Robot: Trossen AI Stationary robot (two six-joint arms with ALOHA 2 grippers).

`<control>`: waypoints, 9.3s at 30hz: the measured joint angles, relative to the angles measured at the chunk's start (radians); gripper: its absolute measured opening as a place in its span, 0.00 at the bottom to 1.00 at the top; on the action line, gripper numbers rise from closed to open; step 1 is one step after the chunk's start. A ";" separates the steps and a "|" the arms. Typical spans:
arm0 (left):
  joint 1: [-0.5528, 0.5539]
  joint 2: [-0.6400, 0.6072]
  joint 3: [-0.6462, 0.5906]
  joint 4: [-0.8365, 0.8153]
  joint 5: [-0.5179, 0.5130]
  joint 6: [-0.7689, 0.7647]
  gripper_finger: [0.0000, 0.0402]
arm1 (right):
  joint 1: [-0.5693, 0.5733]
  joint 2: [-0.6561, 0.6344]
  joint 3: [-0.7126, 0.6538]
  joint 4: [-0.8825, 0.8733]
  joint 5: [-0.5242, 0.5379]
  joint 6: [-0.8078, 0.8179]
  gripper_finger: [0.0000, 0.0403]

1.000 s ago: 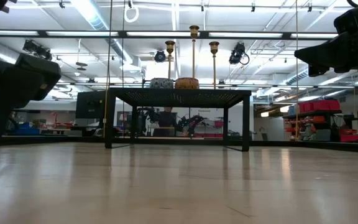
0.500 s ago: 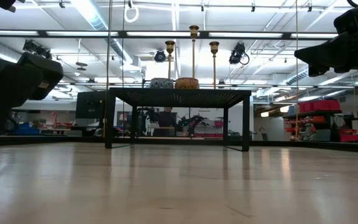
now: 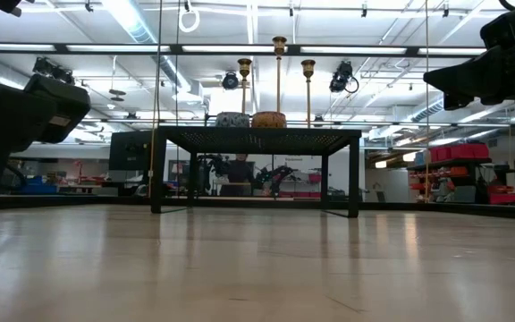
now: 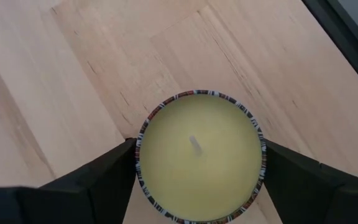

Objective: Pick & Place candle stick holders
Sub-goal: Put the red scented candle on the shelf

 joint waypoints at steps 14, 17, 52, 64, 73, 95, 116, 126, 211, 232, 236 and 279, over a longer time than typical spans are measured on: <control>0.052 -0.030 0.191 -0.140 0.042 0.000 0.78 | 0.000 0.000 0.000 0.000 0.000 0.000 0.03; 0.080 -0.030 0.248 -0.167 0.037 0.001 0.78 | 0.000 0.000 0.000 0.000 0.000 0.000 0.03; 0.588 -0.030 0.453 -0.272 0.075 0.136 0.78 | 0.000 0.000 0.000 0.000 0.000 0.000 0.03; 0.737 -0.085 0.453 -0.447 0.095 0.156 0.78 | 0.000 0.000 0.000 0.000 0.000 0.000 0.03; 0.813 -0.153 0.453 -0.661 0.097 0.077 0.78 | 0.000 0.000 0.000 0.000 0.000 0.000 0.03; 0.975 -0.212 0.453 -0.806 -0.131 0.234 0.78 | 0.000 0.000 0.000 0.000 0.000 0.000 0.03; 1.094 -0.175 0.435 -0.687 -0.052 0.274 0.78 | 0.000 0.000 0.000 0.000 0.000 0.000 0.03; 1.094 -0.176 0.406 -0.653 -0.052 0.267 0.78 | 0.000 0.000 0.000 0.000 0.000 0.000 0.03; 1.169 -0.175 0.405 -0.598 0.053 0.318 0.78 | 0.000 0.000 0.000 0.000 0.000 0.000 0.03; 1.175 -0.177 0.360 -0.542 0.120 0.314 0.78 | 0.000 0.000 0.000 0.000 0.000 0.000 0.03; 1.172 -0.176 0.360 -0.538 0.119 0.314 0.78 | 0.000 0.000 0.000 0.000 0.000 0.000 0.03; 1.120 -0.179 0.515 -0.684 0.047 0.316 0.97 | 0.000 0.000 0.000 0.000 0.000 0.000 0.03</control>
